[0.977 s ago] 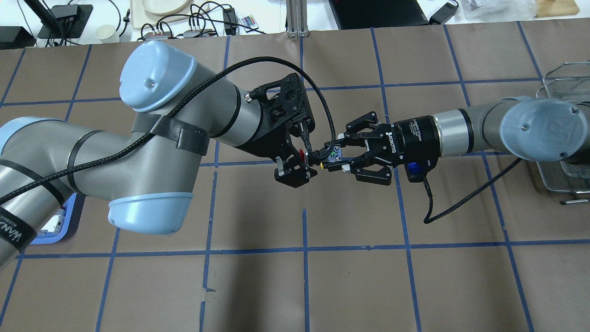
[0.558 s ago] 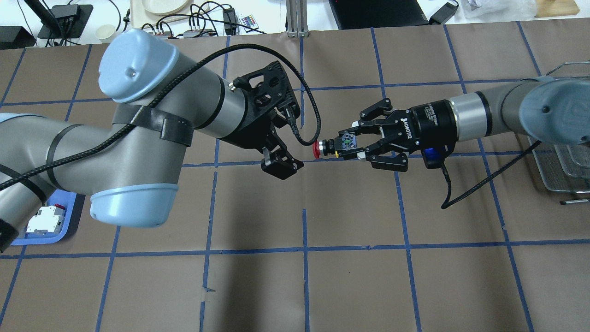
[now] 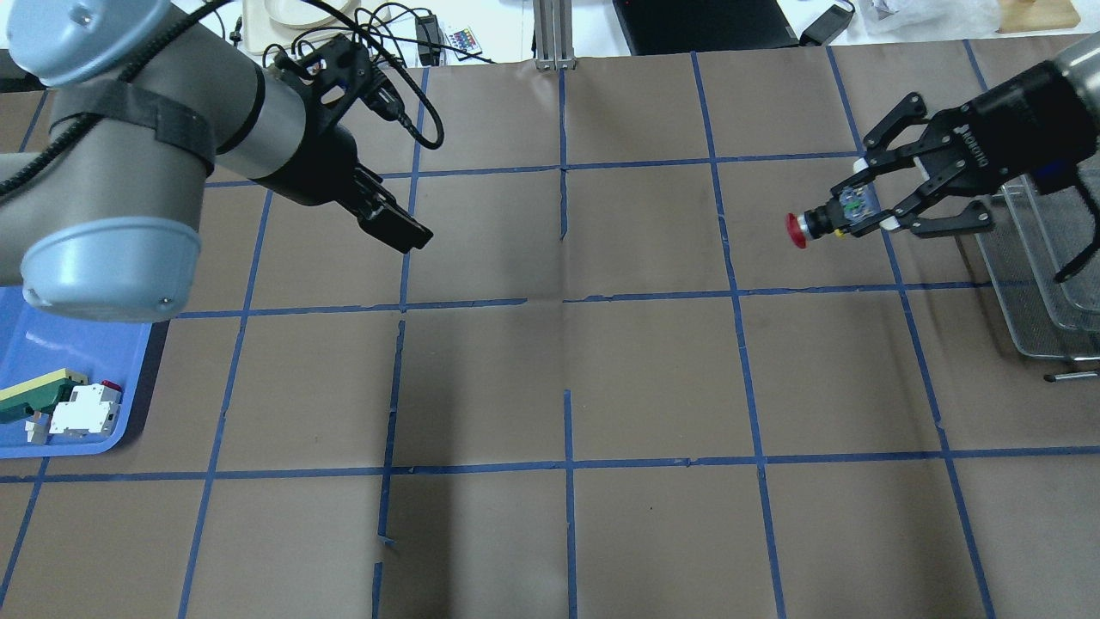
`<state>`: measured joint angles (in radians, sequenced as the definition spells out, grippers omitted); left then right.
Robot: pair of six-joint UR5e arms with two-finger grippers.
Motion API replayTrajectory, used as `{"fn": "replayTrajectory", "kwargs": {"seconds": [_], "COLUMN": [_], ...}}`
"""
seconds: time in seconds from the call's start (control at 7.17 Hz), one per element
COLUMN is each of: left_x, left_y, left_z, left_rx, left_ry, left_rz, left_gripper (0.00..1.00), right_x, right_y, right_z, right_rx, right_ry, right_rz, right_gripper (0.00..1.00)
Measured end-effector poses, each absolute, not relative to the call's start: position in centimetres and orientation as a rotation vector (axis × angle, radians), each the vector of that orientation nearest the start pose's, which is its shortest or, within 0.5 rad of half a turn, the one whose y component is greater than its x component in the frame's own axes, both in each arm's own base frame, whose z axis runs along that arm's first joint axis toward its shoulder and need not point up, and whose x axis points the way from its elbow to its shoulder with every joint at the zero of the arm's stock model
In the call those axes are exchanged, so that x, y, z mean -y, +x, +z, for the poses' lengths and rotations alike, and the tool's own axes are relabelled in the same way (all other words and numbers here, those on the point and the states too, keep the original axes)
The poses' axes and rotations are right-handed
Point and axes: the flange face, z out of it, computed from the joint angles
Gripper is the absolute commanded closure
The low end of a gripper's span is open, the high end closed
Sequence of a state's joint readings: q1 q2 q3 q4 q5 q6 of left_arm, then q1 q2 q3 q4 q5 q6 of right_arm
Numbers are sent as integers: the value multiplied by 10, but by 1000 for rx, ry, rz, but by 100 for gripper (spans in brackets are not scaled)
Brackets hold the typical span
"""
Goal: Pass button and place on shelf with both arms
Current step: 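Carry the button toward the mesh basket with right gripper while left retracts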
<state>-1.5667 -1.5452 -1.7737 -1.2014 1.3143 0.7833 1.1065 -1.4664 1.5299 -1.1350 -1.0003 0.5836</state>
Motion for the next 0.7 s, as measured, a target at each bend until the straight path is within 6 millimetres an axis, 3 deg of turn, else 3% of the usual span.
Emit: {"fn": "replayTrajectory", "kwargs": {"seconds": [0.28, 0.42, 0.7], "left_x": [514, 522, 524], "left_y": [-115, -94, -78], "left_z": [451, 451, 452], "left_rx": [-3083, -3094, -3123], "left_ry": [904, 689, 356], "left_rz": [-271, -216, -138], "left_gripper": [0, 0, 0], "right_x": [545, 554, 564], "right_y": [-98, -119, -150], "right_z": [481, 494, 510], "right_rx": [-2591, -2848, -3210], "right_ry": [1128, 884, 445], "right_rz": [397, 250, 66], "right_gripper": [96, 96, 96]}}
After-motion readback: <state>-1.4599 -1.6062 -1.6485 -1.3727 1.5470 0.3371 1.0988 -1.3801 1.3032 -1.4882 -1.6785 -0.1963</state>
